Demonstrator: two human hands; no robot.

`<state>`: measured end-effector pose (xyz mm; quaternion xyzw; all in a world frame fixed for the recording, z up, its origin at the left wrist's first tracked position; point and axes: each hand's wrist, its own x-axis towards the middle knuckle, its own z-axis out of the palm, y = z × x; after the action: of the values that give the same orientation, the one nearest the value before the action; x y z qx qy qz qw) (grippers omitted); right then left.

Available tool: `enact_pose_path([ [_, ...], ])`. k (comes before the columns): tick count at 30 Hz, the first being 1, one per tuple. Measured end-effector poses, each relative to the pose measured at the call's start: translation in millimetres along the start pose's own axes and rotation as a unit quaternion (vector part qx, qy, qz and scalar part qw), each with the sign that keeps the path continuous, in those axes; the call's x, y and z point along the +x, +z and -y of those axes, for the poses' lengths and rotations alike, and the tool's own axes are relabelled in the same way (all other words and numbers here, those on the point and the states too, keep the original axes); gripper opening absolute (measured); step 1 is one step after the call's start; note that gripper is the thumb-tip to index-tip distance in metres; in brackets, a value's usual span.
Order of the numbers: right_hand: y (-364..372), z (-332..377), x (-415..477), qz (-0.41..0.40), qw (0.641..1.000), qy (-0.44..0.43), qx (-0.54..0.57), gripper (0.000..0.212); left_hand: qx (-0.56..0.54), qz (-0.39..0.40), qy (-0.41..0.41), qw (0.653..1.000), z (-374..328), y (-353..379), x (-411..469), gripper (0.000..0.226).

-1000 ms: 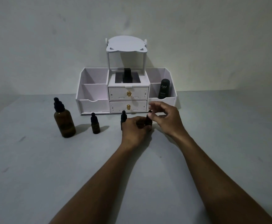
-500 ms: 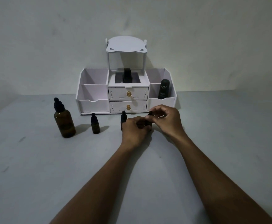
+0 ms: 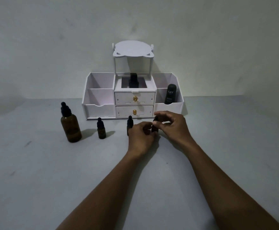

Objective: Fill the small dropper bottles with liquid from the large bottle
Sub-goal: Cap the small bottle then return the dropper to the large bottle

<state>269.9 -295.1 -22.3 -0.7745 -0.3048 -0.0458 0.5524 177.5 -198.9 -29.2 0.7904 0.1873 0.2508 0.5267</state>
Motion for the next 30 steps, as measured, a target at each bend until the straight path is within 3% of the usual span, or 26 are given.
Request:
enact_pose_path([
  [2, -3, 5, -3, -0.014, 1.0, -0.01, 0.0, 0.04, -0.025, 0.01, -0.028, 0.999, 1, -2, -3, 0.053],
  [5, -11, 16, -6, -0.051, 0.998, -0.045, -0.002, 0.04, -0.037, 0.034, -0.041, 0.998, 1, -16, -12, 0.055],
  [9, -4, 49, -14, -0.088, 0.991, -0.106, 0.008, 0.027, -0.01, 0.018, 0.029, 0.999, 0, -65, -30, 0.045],
  [14, 42, 101, -19, -0.002, 0.982, -0.177, 0.065, 0.019, -0.028, -0.195, 0.152, 0.969, 4, -151, -43, 0.027],
  [16, 68, 120, -18, 0.028, 0.979, -0.182, 0.086, 0.019, -0.027, -0.28, 0.143, 0.949, 15, -182, -40, 0.023],
  [18, 96, 135, -14, 0.059, 0.977, -0.182, 0.094, 0.022, -0.024, -0.315, 0.11, 0.942, 30, -208, -34, 0.027],
  [24, 167, 161, 3, 0.115, 0.978, -0.158, 0.074, 0.041, -0.01, -0.212, 0.021, 0.977, 69, -245, -7, 0.058],
  [27, 186, 163, 13, 0.145, 0.976, -0.156, 0.041, 0.043, -0.012, -0.151, 0.02, 0.988, 80, -245, -2, 0.06],
  [30, 194, 163, 18, 0.156, 0.976, -0.151, 0.021, 0.032, -0.021, -0.119, 0.018, 0.992, 84, -244, -2, 0.053],
])
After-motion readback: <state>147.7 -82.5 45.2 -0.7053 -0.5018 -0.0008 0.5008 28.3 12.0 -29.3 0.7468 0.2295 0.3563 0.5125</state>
